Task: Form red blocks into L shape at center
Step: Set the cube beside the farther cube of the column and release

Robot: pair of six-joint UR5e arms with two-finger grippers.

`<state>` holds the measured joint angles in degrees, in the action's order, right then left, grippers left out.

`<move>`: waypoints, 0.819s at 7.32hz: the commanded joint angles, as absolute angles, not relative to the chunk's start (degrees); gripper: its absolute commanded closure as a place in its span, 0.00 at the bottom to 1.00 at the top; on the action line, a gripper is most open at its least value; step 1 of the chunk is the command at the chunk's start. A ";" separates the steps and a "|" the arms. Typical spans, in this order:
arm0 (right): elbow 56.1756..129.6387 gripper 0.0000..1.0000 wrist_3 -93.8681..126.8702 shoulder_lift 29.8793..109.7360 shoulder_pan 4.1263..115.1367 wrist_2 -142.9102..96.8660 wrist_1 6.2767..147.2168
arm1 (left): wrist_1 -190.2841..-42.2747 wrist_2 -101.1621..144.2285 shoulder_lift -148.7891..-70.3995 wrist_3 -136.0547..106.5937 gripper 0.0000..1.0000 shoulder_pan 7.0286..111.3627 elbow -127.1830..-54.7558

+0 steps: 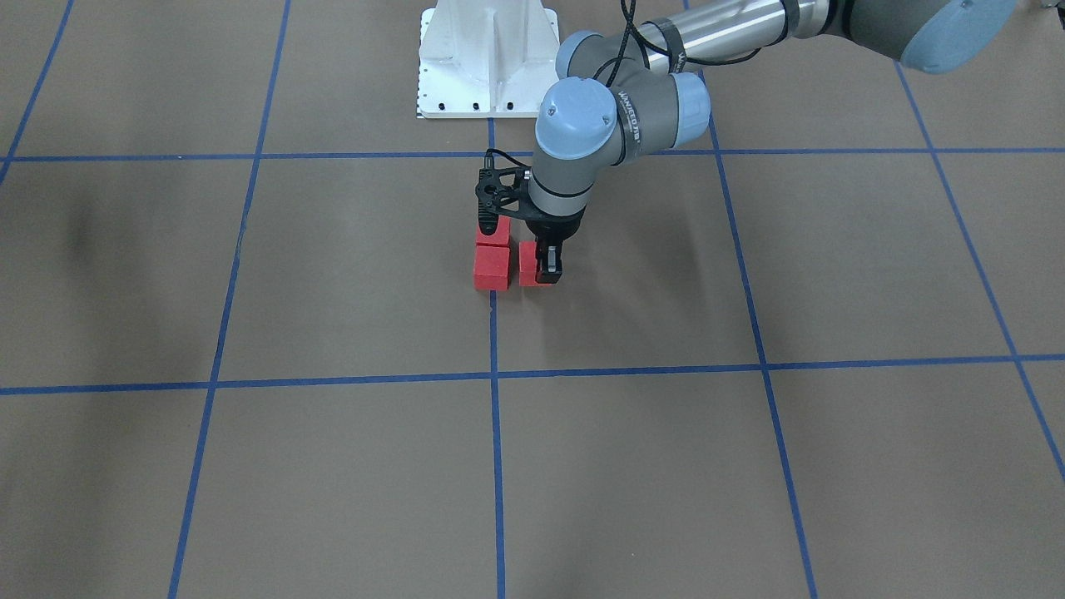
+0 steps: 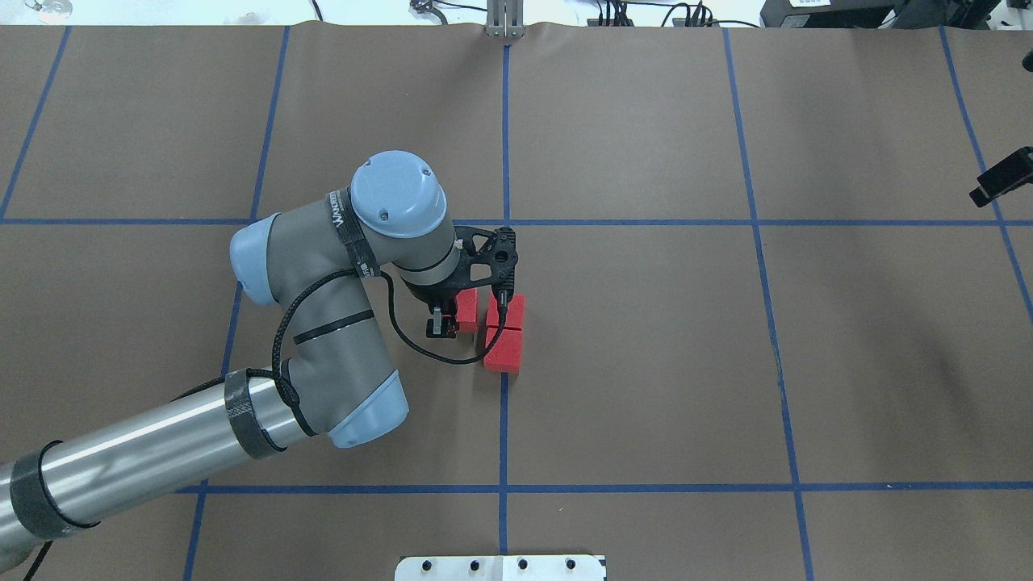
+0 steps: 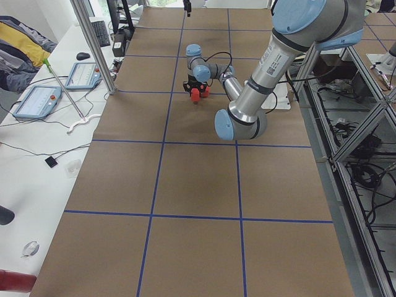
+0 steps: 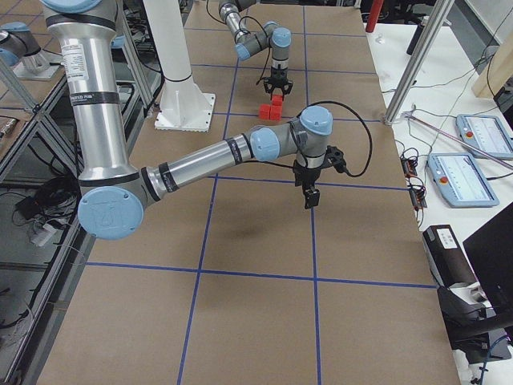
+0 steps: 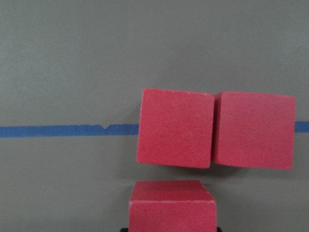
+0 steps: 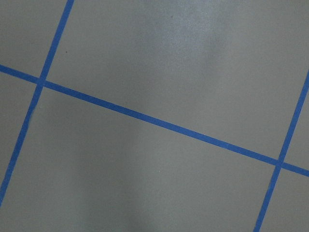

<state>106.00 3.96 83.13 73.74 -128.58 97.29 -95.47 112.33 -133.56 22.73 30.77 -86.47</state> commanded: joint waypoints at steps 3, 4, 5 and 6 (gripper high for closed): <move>106.00 0.00 3.96 83.14 73.74 -128.58 97.29 | -95.54 112.32 -133.86 21.45 0.78 30.23 -86.31; 105.91 0.00 3.96 83.14 73.74 -128.58 97.21 | -95.54 112.32 -134.29 21.45 0.77 30.23 -85.70; 105.91 0.00 3.96 83.14 73.74 -128.58 97.29 | -95.54 112.32 -135.34 21.01 0.76 30.23 -84.74; 106.00 0.00 3.96 83.14 73.74 -128.58 97.21 | -95.62 112.32 -135.96 20.83 0.76 30.23 -83.94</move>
